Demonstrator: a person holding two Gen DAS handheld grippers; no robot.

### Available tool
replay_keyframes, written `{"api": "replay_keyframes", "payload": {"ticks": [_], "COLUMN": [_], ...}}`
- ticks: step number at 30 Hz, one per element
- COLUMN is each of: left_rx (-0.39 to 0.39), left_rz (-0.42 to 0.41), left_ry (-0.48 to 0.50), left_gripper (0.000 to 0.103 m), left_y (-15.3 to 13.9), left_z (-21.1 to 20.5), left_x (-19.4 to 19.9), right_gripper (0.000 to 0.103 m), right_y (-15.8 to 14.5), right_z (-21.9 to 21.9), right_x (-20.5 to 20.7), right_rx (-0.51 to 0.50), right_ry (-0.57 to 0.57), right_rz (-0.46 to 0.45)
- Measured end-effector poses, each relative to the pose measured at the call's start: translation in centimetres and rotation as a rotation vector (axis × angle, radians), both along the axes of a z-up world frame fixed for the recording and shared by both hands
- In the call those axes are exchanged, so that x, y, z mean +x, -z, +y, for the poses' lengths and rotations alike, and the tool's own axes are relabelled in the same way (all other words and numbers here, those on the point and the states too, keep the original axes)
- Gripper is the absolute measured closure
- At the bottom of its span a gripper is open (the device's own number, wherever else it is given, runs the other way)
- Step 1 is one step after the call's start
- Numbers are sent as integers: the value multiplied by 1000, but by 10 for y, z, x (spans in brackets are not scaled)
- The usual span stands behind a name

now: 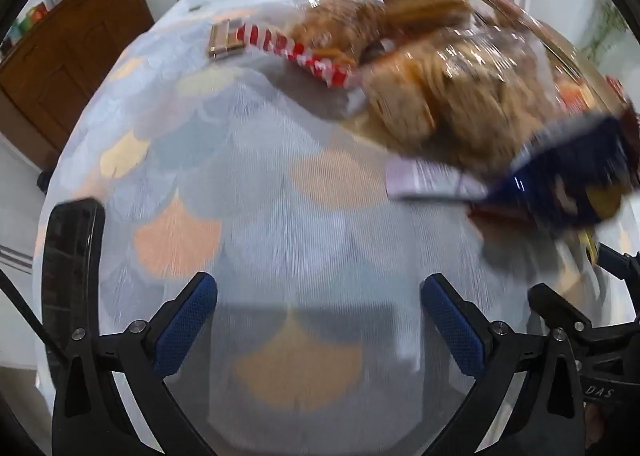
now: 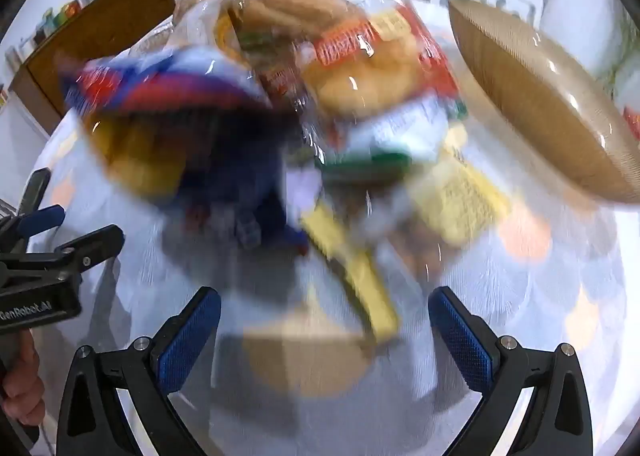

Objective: Organize snacks

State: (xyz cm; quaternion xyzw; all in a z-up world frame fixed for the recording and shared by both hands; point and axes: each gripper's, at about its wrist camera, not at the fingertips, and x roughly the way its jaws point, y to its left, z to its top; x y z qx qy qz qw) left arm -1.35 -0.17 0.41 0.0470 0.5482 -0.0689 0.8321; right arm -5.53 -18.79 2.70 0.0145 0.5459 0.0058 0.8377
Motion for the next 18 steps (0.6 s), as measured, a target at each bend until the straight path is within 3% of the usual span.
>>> {"api": "replay_keyframes", "payload": {"ticks": [6,10,13,18], "left_rx": [-15,-27,-24,-53], "left_rz": [-35,-115,-146,-238], "left_ry": [35,56,53,21], "left_gripper": [0,0,0,0], "left_y": [-30,-68,-95,-148], "left_z": [-2,-6,-5,3], "left_x": [-25,-28,-18,-2], "right_gripper": [0,0,0,0], "right_y": [5,8,-22,-99], "right_z": [9,10,13,27], "right_x": [-22,-11,-16,-21], "right_rx": [-31,-19,-18,-62], "right_ry": [-93,-57,-38,-22], "right_rz": [149,241,148,-125]}}
